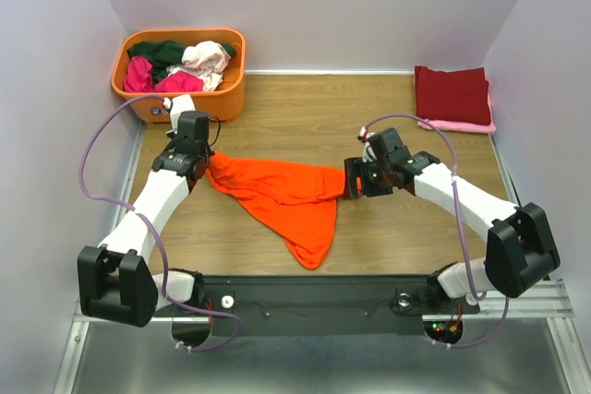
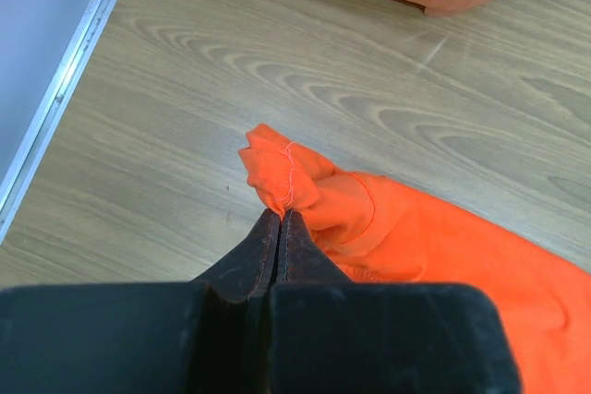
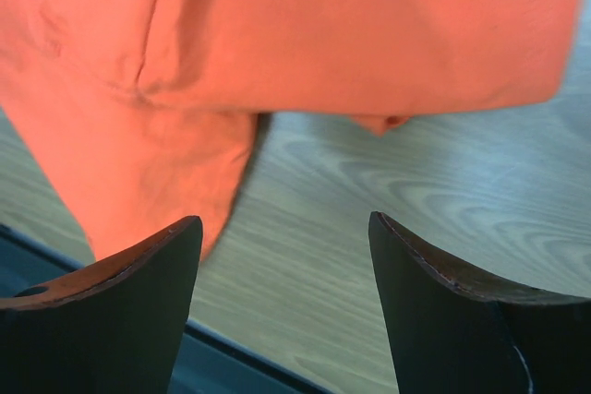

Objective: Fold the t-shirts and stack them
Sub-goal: Move the tshirt to the center of the board, then flatten the tshirt out

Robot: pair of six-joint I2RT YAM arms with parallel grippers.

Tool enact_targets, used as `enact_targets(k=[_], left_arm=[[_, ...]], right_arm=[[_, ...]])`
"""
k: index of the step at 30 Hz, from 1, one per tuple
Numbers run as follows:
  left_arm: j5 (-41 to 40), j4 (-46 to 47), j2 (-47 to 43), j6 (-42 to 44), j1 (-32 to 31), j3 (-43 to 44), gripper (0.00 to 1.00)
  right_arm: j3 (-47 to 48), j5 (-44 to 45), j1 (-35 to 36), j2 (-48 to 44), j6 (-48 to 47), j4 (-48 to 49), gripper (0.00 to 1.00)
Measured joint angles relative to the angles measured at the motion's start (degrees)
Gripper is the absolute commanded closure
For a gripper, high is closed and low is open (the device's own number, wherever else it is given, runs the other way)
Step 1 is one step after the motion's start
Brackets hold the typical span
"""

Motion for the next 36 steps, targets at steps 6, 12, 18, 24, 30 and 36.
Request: enact_targets(k=[6,12,18,24,30,36], left_arm=[[-0.39,-0.02,-0.02,1.09,0.0,0.0,0.73],[-3.54,-1.14,0.96,3.45,-0.04,0.0,0.11],[-4.31,-4.11,1.42,5.33,-8.55,1.95,0.12],[-1.2,-3.26,10.43,5.77,-30.75,14.6,0.2],[0.85,-0.11,31.01,10.67,-46.47,32.98,0.29],[4.0,0.35,47.67,18.84,-52.39,45.27,0.37]], right_arm=[[-0.52,1.92,5.03,0.96,0.85,0.57,0.32],[-0.52,9.01,5.14,1.09,1.03,0.57,0.32],[-0.79,14.73,1.14,0.11,3.04,0.33,0.24],[-4.55,14.64,-16.76,-4.26,5.73,0.28,0.13],[-6.58,12.55,-30.69,-5.68,7.76,0.15,0.07],[-9.86,7.72,-42.14,-5.64,11.17,0.9,0.08]])
